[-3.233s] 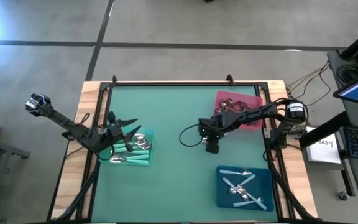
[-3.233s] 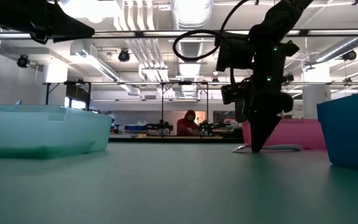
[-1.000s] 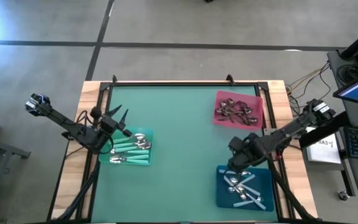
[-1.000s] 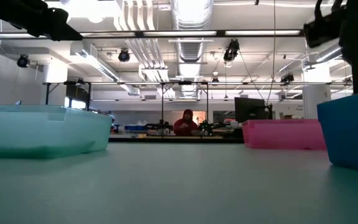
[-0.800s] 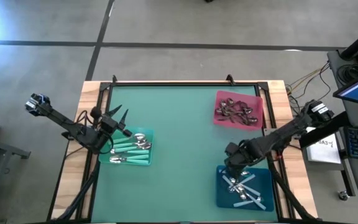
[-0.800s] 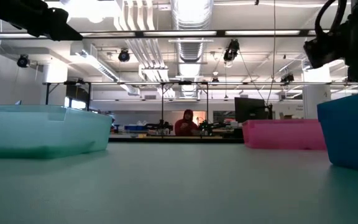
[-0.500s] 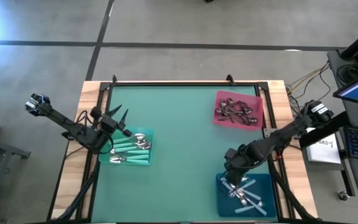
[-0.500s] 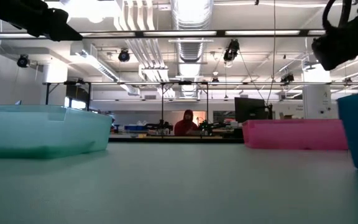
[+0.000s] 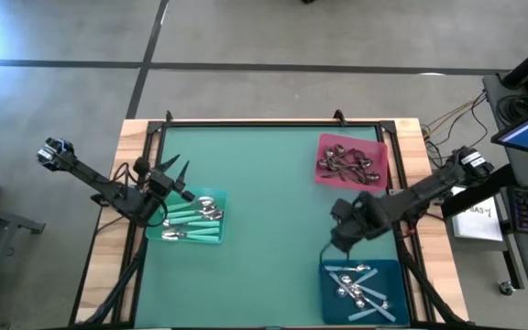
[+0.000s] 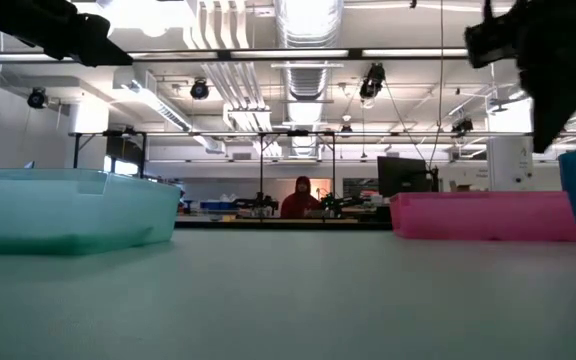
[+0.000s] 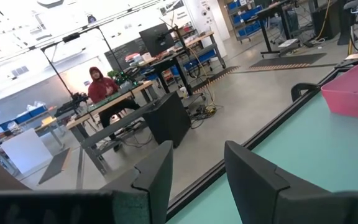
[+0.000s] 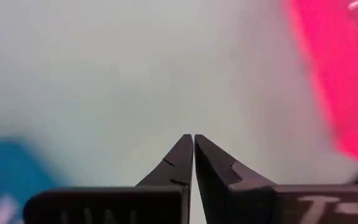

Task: Sort silverware by color (type)
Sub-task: Adjust the red bin

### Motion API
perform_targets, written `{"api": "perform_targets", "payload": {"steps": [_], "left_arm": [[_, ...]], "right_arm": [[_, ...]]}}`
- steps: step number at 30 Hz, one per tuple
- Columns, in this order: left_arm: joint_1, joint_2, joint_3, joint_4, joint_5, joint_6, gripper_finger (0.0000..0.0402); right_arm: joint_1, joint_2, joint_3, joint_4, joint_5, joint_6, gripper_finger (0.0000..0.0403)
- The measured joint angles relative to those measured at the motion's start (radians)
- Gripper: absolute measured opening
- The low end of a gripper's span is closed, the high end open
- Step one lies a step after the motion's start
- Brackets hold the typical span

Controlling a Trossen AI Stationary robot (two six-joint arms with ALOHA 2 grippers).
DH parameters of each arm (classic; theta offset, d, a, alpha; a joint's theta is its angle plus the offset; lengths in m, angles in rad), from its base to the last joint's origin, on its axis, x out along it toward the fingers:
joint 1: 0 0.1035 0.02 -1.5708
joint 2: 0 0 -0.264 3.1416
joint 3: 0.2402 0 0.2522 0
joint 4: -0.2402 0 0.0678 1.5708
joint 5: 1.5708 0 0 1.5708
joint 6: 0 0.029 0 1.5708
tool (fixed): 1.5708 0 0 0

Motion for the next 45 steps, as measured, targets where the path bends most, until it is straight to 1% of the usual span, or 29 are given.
{"api": "perform_targets", "payload": {"steps": [2,6,10,12,15,18,20,24,27,30,37,39,41,45], "left_arm": [[0.000,0.000,0.000,0.000,0.000,0.000,0.0130],[0.000,0.000,0.000,0.000,0.000,0.000,0.0130],[0.000,0.000,0.000,-0.001,0.000,0.001,0.0130],[0.000,0.000,0.000,-0.001,0.000,0.014,0.0130],[0.000,0.000,0.000,-0.001,0.000,0.023,0.0130],[0.000,0.000,0.000,-0.001,0.000,0.023,0.0130],[0.000,0.000,0.000,-0.001,0.000,0.023,0.0130],[0.000,0.000,0.000,-0.001,0.000,0.023,0.0130],[0.000,0.000,0.000,-0.001,0.000,0.023,0.0130],[0.000,0.000,0.000,-0.001,0.000,0.023,0.0130],[0.000,0.000,0.000,-0.001,0.000,0.020,0.0130],[0.000,0.000,0.000,0.000,0.000,0.019,0.0130],[0.000,-0.001,0.000,0.000,0.000,0.019,0.0130],[0.000,0.000,0.000,0.001,0.000,0.019,0.0130]], "right_arm": [[-0.063,0.000,0.010,-0.037,0.025,-0.057,0.0009],[-0.219,0.001,0.007,-0.040,0.013,-0.223,0.0009],[-0.387,0.003,0.007,-0.033,-0.012,-0.374,0.0009],[-0.463,0.003,0.007,-0.033,-0.048,-0.435,0.0011],[-0.562,0.003,0.007,-0.033,-0.112,-0.512,0.0029],[-0.624,0.003,0.007,-0.032,-0.132,-0.574,0.0060],[-0.648,0.003,0.007,-0.032,-0.136,-0.602,0.0084],[-0.662,0.010,0.005,-0.026,-0.191,-0.645,0.0119],[-0.661,0.028,-0.006,-0.005,-0.163,-0.659,0.0130],[-0.666,0.057,-0.018,0.031,-0.142,-0.690,0.0131],[-0.667,0.144,-0.015,0.040,-0.033,-0.751,0.0114],[-0.668,0.169,-0.017,0.052,-0.033,-0.787,0.0103],[-0.669,0.196,-0.021,0.068,-0.036,-0.834,0.0083],[-0.667,0.235,-0.016,0.080,-0.030,-0.936,0.0021]]}}
